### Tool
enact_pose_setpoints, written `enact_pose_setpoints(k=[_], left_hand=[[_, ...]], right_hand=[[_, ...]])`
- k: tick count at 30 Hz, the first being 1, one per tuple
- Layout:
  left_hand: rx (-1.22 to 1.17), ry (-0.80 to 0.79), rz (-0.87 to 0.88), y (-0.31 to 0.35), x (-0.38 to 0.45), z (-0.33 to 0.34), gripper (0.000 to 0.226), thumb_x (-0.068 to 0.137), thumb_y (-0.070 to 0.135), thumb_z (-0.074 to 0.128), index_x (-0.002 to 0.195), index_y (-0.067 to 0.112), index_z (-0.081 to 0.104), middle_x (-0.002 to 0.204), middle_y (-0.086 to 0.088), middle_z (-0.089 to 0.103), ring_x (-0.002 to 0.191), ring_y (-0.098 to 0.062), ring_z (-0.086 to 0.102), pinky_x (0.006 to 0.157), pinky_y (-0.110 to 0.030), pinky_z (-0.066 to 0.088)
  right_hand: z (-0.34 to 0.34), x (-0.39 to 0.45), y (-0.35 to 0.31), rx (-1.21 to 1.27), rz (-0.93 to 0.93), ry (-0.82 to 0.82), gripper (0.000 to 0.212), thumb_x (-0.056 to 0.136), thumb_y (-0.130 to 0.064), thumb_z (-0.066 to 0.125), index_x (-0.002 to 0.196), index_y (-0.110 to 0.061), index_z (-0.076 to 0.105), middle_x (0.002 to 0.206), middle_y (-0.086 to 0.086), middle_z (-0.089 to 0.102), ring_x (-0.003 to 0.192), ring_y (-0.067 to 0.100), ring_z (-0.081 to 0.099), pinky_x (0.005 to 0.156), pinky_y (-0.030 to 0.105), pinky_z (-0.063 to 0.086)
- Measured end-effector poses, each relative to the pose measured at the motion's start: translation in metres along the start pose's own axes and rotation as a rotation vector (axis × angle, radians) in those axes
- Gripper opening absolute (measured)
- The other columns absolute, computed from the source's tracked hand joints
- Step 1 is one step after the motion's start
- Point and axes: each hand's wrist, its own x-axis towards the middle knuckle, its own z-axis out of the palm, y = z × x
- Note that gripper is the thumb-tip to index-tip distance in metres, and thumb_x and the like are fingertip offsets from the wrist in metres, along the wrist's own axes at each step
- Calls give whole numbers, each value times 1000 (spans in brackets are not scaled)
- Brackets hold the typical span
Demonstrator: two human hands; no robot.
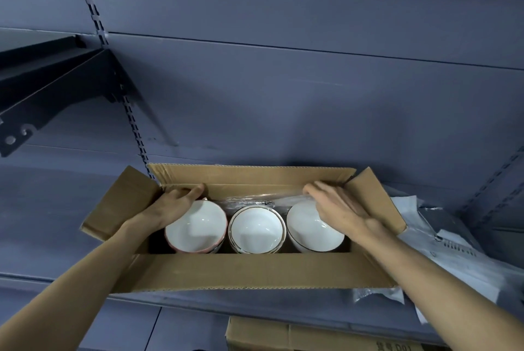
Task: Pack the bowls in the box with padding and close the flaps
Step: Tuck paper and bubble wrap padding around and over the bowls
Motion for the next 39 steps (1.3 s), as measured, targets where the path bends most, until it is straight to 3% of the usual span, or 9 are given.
enact_pose_setpoints(k=[4,8,13,18,22,27,29,35,39], left_hand=[[68,22,2,-5,-1,6,70,91,78,29,120,27,68,104,8,63,96,-14,57,84,-33,37],[88,139,29,-12,-2,6,73,92,76,28,112,22,74,94,2,70,87,-15,62,81,-34,46],[92,77,-37,-4,2,3,82,92,78,20,130,19,62,118,-10,65,91,-18,54,89,-35,34],[56,26,-91,-2,8,4,67,98,70,28,135,22,57,134,-10,58,101,-19,56,88,-33,31],[138,-6,-78,-4,11,4,55,104,56,33,124,15,64,106,-4,63,84,-15,56,76,-32,41],[135,105,-22,-5,9,5,56,106,49,32,113,9,70,96,-13,72,83,-24,65,76,-34,48],[164,128,-7,-5,8,4,56,106,50,32,116,9,69,105,-15,71,94,-28,64,87,-36,47],[230,232,95,-3,1,5,48,105,42,41,104,4,69,106,-19,72,104,-36,66,92,-41,50],[363,341,256,0,-11,8,47,104,42,40,93,9,71,89,-12,75,87,-35,71,76,-43,57]], right_hand=[[-2,-3,-10,-413,-67,198,27,59,6,76,76,-14,68,94,6,56,91,31,55,73,42,40],[6,-5,-11,-477,28,155,35,58,3,81,86,-16,74,89,4,63,89,29,59,79,41,47],[10,-5,-19,-291,180,45,26,98,-28,46,109,-12,63,93,11,75,88,32,70,72,36,47],[5,11,-17,-124,269,-164,50,100,-46,30,84,-15,66,105,14,73,98,33,67,76,37,38],[-10,20,-15,-49,251,-319,29,94,-20,44,65,-14,40,79,8,59,74,30,55,55,29,32],[-8,-1,-13,-172,174,-42,11,95,-3,45,93,-14,47,99,16,72,88,37,68,61,35,34],[-9,-4,-14,-188,204,-42,29,89,9,48,109,-13,48,98,15,71,83,34,67,59,36,35],[-2,-7,-22,-542,204,21,25,84,-7,63,102,-21,73,116,4,59,117,30,49,95,42,39],[6,-3,-17,-404,210,-110,24,94,-11,58,116,-12,68,120,10,65,109,29,63,85,37,49]])
